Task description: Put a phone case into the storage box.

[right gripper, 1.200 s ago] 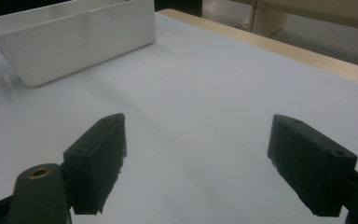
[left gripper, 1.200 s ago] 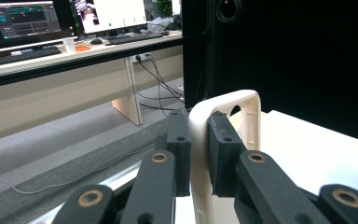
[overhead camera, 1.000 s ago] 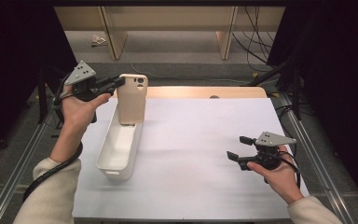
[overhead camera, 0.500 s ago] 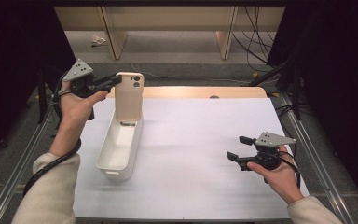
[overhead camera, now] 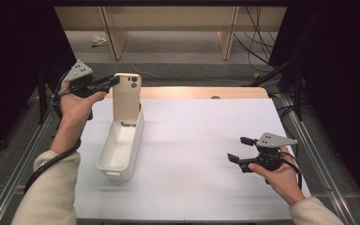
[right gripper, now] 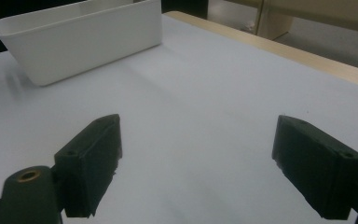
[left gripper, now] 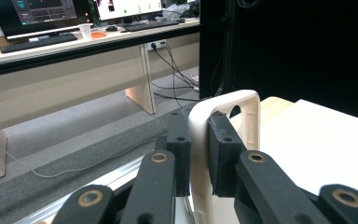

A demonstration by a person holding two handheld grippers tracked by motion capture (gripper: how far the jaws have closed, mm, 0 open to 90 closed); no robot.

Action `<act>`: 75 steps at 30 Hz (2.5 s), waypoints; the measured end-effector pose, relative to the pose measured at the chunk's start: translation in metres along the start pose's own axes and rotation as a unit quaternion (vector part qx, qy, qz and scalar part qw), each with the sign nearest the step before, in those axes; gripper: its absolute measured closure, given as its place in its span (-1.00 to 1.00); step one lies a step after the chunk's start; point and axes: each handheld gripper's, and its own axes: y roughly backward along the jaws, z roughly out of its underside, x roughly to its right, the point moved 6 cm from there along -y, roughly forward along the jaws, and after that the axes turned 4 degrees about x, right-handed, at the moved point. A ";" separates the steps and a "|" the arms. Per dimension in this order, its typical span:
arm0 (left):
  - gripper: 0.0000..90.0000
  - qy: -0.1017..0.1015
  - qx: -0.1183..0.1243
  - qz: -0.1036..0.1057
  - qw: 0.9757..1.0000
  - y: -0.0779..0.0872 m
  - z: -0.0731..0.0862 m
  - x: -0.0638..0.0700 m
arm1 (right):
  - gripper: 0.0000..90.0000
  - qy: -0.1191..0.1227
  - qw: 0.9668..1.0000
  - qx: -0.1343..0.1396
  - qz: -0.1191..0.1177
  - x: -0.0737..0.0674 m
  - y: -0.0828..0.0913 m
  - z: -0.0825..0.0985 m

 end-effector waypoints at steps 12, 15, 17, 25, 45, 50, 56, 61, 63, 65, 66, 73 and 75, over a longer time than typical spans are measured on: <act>0.79 -0.008 -0.012 -0.015 1.000 -0.008 0.010 -0.009 | -0.63 -0.002 1.000 -0.001 -0.001 0.000 0.000 0.001; 0.79 -0.009 -0.015 -0.015 1.000 -0.010 0.012 -0.010 | -0.63 -0.002 1.000 -0.001 -0.001 0.000 0.000 0.001; 0.79 -0.009 -0.015 -0.016 1.000 -0.012 0.013 -0.011 | -0.63 -0.002 1.000 -0.001 -0.001 0.000 0.000 0.001; 0.78 -0.009 -0.021 -0.021 1.000 -0.018 0.020 -0.016 | -0.63 -0.002 1.000 -0.002 -0.003 0.000 -0.001 0.001; 0.78 -0.001 -0.037 -0.027 0.999 -0.029 0.042 -0.023 | -0.63 -0.001 1.000 -0.003 -0.003 0.000 -0.001 0.002; 0.78 0.003 -0.038 -0.028 0.999 -0.031 0.046 -0.024 | -0.63 0.000 1.000 -0.003 -0.004 0.000 -0.001 0.002; 0.78 0.010 -0.039 -0.031 0.999 -0.033 0.053 -0.026 | -0.63 0.000 1.000 -0.003 -0.003 0.000 -0.001 0.002; 0.78 0.016 -0.040 -0.029 0.999 -0.035 0.062 -0.027 | -0.63 0.001 1.000 -0.003 -0.004 -0.001 -0.001 0.002; 0.78 0.020 -0.041 -0.028 0.999 -0.036 0.067 -0.027 | -0.63 0.001 1.000 -0.002 -0.005 -0.001 -0.001 0.002; 0.78 0.022 -0.043 -0.030 0.998 -0.036 0.071 -0.028 | -0.63 0.001 1.000 -0.002 -0.004 -0.001 -0.001 0.002; 0.78 0.023 -0.044 -0.029 0.998 -0.036 0.072 -0.029 | -0.63 0.000 1.000 -0.003 -0.004 -0.001 -0.001 0.002; 0.78 0.028 -0.046 -0.032 0.998 -0.038 0.078 -0.030 | -0.63 0.000 1.000 -0.004 -0.005 -0.001 -0.002 0.002; 0.78 0.030 -0.048 -0.032 0.998 -0.038 0.079 -0.031 | -0.63 0.000 1.000 -0.004 -0.006 -0.001 -0.002 0.002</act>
